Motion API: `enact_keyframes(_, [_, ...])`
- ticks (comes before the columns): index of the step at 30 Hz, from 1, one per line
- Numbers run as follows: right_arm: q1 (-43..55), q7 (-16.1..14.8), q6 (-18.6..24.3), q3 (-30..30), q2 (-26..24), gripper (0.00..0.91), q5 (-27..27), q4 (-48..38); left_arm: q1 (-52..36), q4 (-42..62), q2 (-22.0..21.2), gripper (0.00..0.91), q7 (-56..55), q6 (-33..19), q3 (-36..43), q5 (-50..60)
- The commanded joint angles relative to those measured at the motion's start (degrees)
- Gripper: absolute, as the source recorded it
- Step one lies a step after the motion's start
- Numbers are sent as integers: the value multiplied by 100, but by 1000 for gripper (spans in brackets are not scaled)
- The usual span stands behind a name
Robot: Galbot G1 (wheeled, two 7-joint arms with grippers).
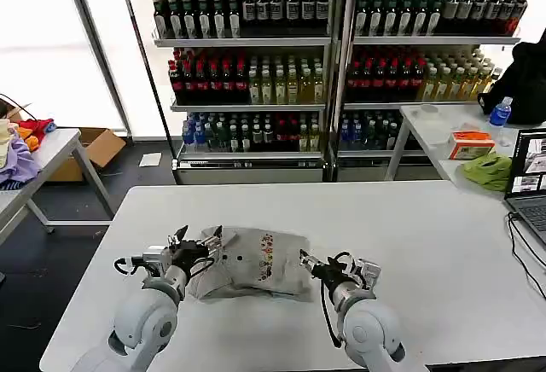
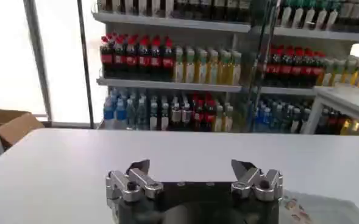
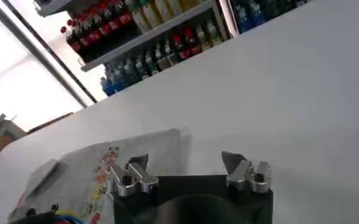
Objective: Fold and organize the clothes.
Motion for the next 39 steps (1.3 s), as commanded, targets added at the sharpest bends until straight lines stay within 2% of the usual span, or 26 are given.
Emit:
enact_keyframes(1, [466,77,-70,-257,-37,665,596,-403,66,15,84,907,-48,89,-173,26])
enact_keyframes(2, [494,62,-70,-281,-6,534,551,-470,74,15,81,907,-48,97,-184,26])
enact_keyframes(3, [513,54,-70,-300,18,464,522,-508,78,12,79,907,-47,101,-193,25])
enact_keyframes(4, [550,51,-70,-338,43,464,501,-559,86,8,74,907,-49,105,-211,13])
enact_keyframes(7, [601,53,-71,-453,69,343,433,-651,103,-2,67,907,-51,110,-255,-7])
enact_keyframes(9, [617,67,-71,-497,82,202,419,-677,120,-12,66,907,-52,112,-286,-13])
enact_keyframes(13, [613,128,-70,-530,110,30,406,-692,143,-28,57,907,-60,115,-344,-38])
enact_keyframes(17, [561,142,-69,-555,112,0,359,-694,152,-50,34,907,-63,118,-369,-45])
enact_keyframes(23, [553,180,-65,-562,72,0,169,-663,185,-65,-33,907,-70,119,-385,-38])
enact_keyframes(28, [727,138,-66,-387,-327,0,100,-604,261,-119,-84,907,-77,119,-454,-38])
enact_keyframes(36, [1050,-85,-73,-68,-1071,0,70,-760,270,-196,-143,907,-78,134,-503,-41])
enact_keyframes(39, [1066,-375,-69,66,-1221,0,-256,-1030,290,-206,-163,907,-79,132,-500,-40])
